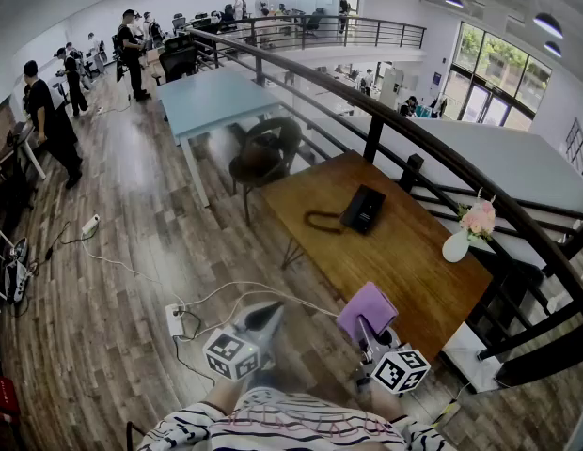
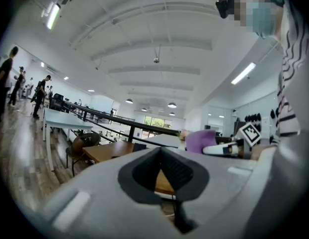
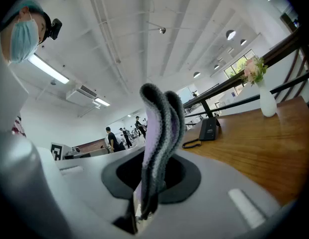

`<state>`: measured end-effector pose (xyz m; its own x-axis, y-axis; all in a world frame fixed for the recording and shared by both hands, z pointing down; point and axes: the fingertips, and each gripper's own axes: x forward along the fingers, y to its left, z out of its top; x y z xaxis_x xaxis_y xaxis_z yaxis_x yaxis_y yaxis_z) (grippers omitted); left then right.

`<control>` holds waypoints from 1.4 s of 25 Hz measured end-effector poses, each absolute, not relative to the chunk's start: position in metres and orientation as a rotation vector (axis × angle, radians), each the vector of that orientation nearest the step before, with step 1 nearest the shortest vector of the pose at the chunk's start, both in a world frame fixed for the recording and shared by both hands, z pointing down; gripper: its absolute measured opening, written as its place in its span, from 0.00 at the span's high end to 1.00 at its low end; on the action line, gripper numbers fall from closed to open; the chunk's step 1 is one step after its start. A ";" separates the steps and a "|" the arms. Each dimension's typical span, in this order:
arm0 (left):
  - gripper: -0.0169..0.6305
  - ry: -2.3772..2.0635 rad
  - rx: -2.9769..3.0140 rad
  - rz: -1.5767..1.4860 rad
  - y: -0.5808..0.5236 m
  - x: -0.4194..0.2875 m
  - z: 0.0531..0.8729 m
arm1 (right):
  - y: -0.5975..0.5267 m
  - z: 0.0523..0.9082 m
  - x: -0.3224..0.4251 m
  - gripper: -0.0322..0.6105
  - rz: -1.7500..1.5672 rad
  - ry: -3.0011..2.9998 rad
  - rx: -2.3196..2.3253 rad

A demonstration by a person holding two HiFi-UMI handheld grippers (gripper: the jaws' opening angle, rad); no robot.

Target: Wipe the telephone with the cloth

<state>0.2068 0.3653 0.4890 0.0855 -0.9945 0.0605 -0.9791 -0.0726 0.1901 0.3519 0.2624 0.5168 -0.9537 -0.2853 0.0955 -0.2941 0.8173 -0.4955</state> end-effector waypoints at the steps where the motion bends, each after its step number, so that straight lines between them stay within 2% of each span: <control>1: 0.97 -2.001 2.171 -0.133 0.363 0.204 0.491 | 0.261 0.517 0.348 0.88 0.833 -2.978 0.466; 11: 0.97 -1.931 2.202 -0.164 0.330 0.148 0.491 | 0.235 0.512 0.294 0.87 0.879 -2.958 0.499; 25: 0.97 -1.804 2.274 -0.126 0.272 -0.043 0.495 | 0.177 0.514 0.112 0.87 0.934 -2.933 0.668; 35: 0.97 -1.625 2.355 -0.074 0.224 -0.105 0.502 | 0.143 0.515 0.073 0.87 0.983 -2.876 0.908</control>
